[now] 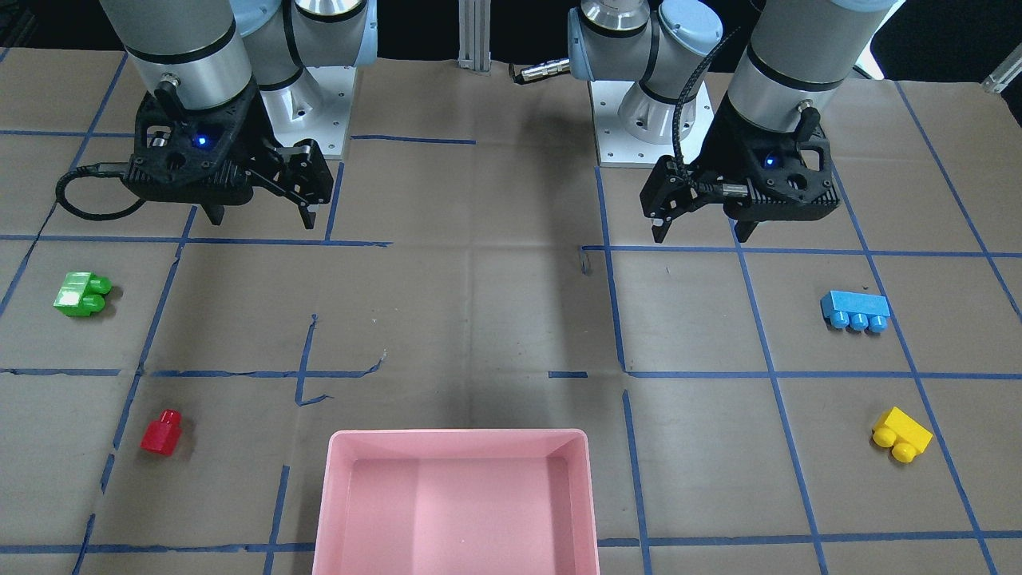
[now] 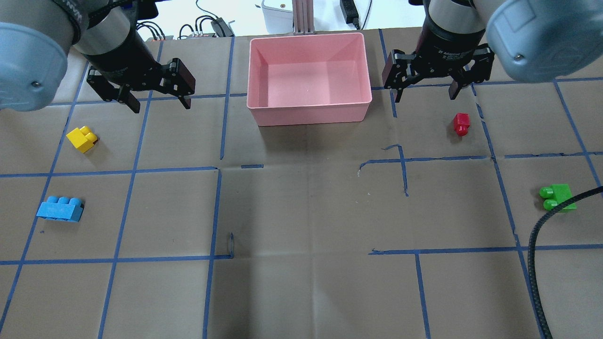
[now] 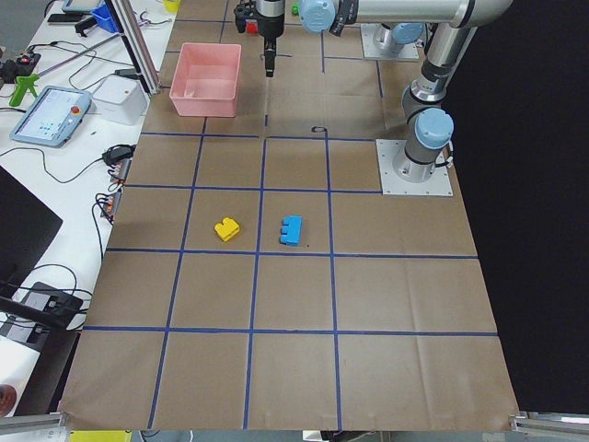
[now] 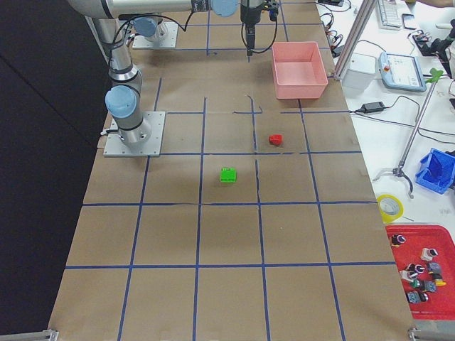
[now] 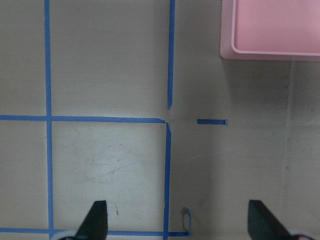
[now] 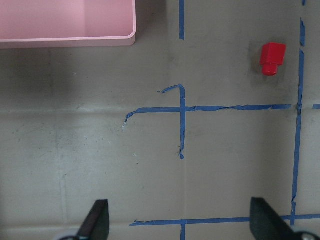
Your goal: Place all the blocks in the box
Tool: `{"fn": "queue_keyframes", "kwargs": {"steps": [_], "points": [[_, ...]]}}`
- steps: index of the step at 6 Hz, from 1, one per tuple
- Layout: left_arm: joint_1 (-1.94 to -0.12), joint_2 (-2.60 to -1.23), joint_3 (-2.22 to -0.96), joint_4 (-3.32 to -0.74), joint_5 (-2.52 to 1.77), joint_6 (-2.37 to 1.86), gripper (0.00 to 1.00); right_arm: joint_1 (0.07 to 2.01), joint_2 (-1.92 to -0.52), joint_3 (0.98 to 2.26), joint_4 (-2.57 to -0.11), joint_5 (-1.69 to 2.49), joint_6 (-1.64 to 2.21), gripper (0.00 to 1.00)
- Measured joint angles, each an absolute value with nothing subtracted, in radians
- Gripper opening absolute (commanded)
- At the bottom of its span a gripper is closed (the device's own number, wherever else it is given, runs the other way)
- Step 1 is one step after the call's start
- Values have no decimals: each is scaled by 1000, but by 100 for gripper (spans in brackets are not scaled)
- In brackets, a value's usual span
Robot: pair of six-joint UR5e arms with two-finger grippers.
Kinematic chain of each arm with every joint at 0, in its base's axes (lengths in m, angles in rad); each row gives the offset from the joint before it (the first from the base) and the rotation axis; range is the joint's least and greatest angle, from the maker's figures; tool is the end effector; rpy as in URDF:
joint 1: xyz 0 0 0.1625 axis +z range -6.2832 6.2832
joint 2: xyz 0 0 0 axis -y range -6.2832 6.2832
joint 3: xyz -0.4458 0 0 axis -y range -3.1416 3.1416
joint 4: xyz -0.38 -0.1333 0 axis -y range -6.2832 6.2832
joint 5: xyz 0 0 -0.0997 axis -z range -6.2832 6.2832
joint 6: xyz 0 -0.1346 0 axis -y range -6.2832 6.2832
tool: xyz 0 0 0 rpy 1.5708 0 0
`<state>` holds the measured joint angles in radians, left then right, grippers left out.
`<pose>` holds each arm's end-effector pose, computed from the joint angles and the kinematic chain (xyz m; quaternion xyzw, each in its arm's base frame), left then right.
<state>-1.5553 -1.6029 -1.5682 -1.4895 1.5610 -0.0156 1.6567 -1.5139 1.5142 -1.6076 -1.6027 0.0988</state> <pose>-0.1268 -0.5027 0.4676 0.0154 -0.9995 0.0259 0.0049 0.1723 -0.4969 0.4767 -0.0067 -0.9997 0.0196 0.0142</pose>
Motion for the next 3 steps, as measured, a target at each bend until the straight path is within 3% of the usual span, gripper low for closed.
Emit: {"fn": "queue_keyframes", "kwargs": {"steps": [3], "points": [[-1555,-1597,-1571,-1488,1562,-16,100,1656,-1511,1516,-1608,-1602,94,100]]}}
